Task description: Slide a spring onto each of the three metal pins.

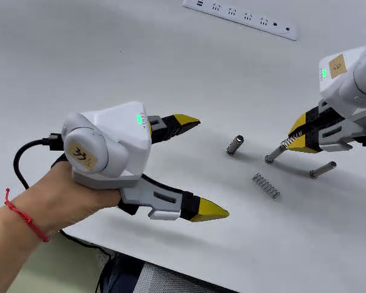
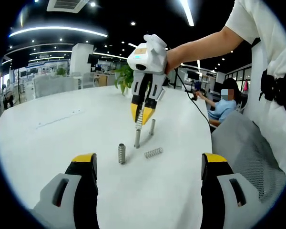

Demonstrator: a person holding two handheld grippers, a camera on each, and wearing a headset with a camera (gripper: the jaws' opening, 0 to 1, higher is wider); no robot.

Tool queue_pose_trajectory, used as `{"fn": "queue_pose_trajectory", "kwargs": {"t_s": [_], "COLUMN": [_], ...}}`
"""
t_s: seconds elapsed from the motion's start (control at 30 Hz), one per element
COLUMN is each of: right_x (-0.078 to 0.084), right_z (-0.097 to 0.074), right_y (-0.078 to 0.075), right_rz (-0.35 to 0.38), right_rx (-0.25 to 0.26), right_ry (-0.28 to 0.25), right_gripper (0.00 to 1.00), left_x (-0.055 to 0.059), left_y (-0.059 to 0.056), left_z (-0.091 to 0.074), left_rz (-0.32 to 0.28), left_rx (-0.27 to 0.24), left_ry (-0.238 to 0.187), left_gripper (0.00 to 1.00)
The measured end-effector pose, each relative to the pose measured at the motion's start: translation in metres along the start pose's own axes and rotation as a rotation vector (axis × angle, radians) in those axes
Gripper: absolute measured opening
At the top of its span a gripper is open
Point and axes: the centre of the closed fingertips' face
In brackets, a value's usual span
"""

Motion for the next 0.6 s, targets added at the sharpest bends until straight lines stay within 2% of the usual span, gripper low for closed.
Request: {"fn": "queue_pose_trajectory", "kwargs": {"t_s": [0.6], "right_x": [-0.0011], "right_z": [0.007], "right_y": [0.0009], "right_rz": [0.006], "right_rx": [-0.014], "right_ry": [0.008], "right_gripper": [0.07], "left_x": [-0.0007], "left_y": [-0.0048], "left_z": [0.002], "left_rz": [-0.014], "left_rx": [0.013], "left_ry": [-0.011], "left_gripper": [0.9]}}
Point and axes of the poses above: the centre of the closed fingertips' face, and the gripper's own axes: z roughly forward along the fingers, y roughly to its left, x roughly out of its underside, and after that the axes turned 11 degrees about -x, right-handed
